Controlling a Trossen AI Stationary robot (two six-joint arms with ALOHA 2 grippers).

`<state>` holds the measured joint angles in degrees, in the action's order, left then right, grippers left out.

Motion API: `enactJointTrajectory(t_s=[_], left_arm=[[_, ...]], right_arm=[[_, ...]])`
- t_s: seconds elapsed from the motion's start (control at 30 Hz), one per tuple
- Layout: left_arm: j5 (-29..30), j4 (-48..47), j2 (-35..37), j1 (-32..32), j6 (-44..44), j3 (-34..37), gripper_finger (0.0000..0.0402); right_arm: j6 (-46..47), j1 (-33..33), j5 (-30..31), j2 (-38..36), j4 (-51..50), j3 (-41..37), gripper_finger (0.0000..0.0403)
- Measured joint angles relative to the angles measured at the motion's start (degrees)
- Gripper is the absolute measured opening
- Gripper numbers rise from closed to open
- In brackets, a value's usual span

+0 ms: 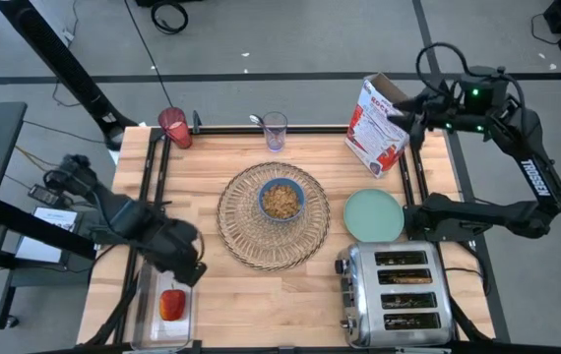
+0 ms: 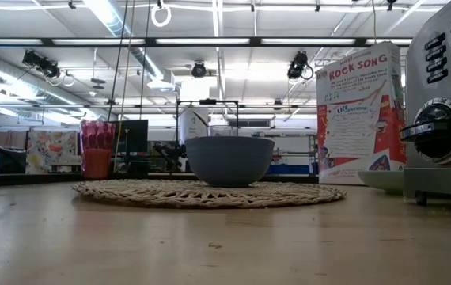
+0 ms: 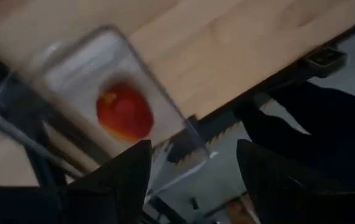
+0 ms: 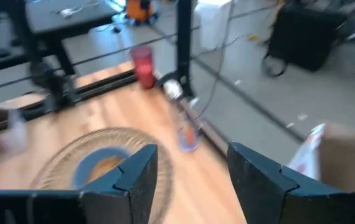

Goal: Arrange a breakfast setting
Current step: Put the red apple on the brown table mat

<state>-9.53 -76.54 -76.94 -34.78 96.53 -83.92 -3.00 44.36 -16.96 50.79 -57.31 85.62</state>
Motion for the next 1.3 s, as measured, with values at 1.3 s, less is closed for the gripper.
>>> enactJointTrajectory(t_s=[1.3], left_arm=[[-2.0,28.9,-0.3,-12.3,37.4,39.8,0.0141]], right_arm=[[16.2,-10.7,8.3,-4.5,-6.6,0.0,0.0203]])
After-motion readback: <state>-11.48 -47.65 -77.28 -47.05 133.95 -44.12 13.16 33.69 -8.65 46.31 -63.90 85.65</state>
